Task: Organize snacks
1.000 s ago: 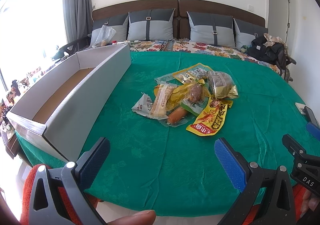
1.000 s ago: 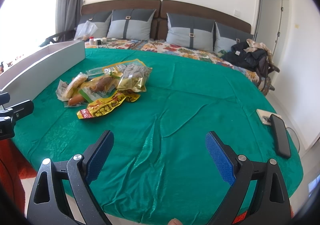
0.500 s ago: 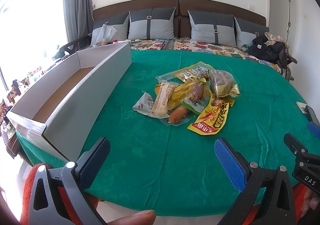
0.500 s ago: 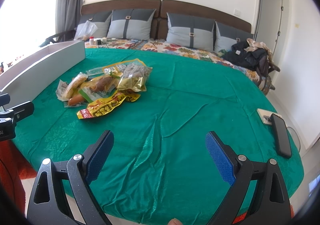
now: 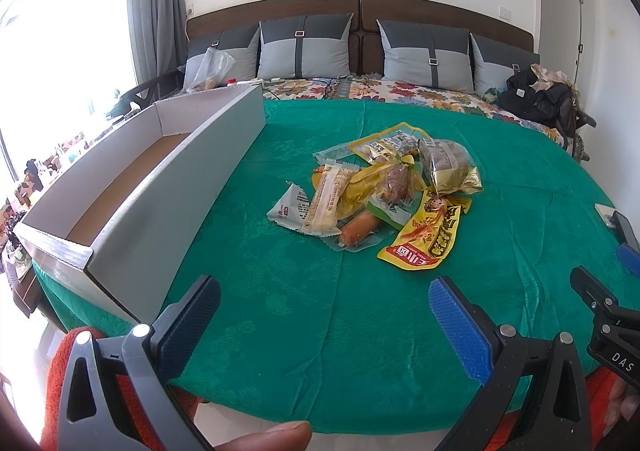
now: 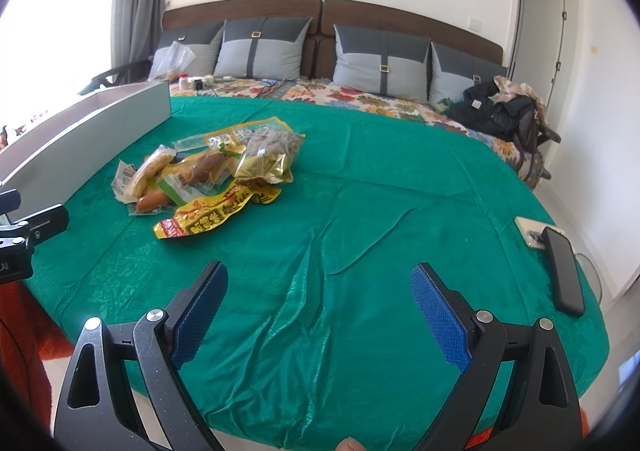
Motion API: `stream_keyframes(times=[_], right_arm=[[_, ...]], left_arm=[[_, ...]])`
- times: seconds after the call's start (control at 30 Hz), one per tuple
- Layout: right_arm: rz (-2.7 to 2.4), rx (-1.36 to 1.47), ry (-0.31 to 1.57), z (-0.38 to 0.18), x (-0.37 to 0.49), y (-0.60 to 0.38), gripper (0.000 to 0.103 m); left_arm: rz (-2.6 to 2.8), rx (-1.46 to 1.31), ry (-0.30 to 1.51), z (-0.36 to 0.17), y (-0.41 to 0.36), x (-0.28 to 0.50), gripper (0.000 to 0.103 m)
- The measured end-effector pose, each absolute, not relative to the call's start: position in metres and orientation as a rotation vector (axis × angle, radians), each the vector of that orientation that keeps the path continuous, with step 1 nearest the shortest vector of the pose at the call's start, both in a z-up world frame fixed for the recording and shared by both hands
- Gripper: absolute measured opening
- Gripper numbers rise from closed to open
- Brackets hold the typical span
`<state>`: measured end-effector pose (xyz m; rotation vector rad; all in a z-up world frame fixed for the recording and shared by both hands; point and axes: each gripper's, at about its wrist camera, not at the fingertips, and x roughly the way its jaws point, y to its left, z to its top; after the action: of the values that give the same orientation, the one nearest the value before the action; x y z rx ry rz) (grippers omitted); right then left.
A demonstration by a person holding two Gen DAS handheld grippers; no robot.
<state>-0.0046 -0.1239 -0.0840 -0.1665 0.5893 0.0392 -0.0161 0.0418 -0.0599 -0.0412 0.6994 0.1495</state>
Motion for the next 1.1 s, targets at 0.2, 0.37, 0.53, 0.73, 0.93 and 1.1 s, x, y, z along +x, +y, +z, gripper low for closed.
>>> stream_keyframes(times=[0.2,0.37,0.53,0.73,0.93,1.1], right_arm=[[0.038,-0.166,0.578,-0.0838,-0.0047,-0.1242,0.095],[0.037,-0.166,0.575,-0.0838,-0.0046,-0.1242,0.095],[0.037,-0.164,0.566,-0.0838,-0.0047,-0.1243,0.095],[0.037,-0.167,0.582,-0.0839,-0.0042,-0.1245,0.095],[0.040,-0.145,0.564,-0.0831,-0.0028,-0.1239,0.095],[0.040,-0.147,0.582,-0.0842,-0.0018,-0.1238,0.095]], left_arm=[[0.150,-0.042,0.700,-0.0594,0.0412,-0.0160,0.103],[0.149,-0.041,0.700,-0.0594,0.0413,-0.0160,0.103],[0.150,-0.041,0.702,-0.0596,0.0416,-0.0157,0.103],[0.150,-0.037,0.709,-0.0609,0.0426,-0.0157,0.103],[0.149,-0.034,0.727,-0.0634,0.0414,-0.0151,0.103],[0.147,-0.038,0.749,-0.0668,0.0409,-0.0124,0.103]])
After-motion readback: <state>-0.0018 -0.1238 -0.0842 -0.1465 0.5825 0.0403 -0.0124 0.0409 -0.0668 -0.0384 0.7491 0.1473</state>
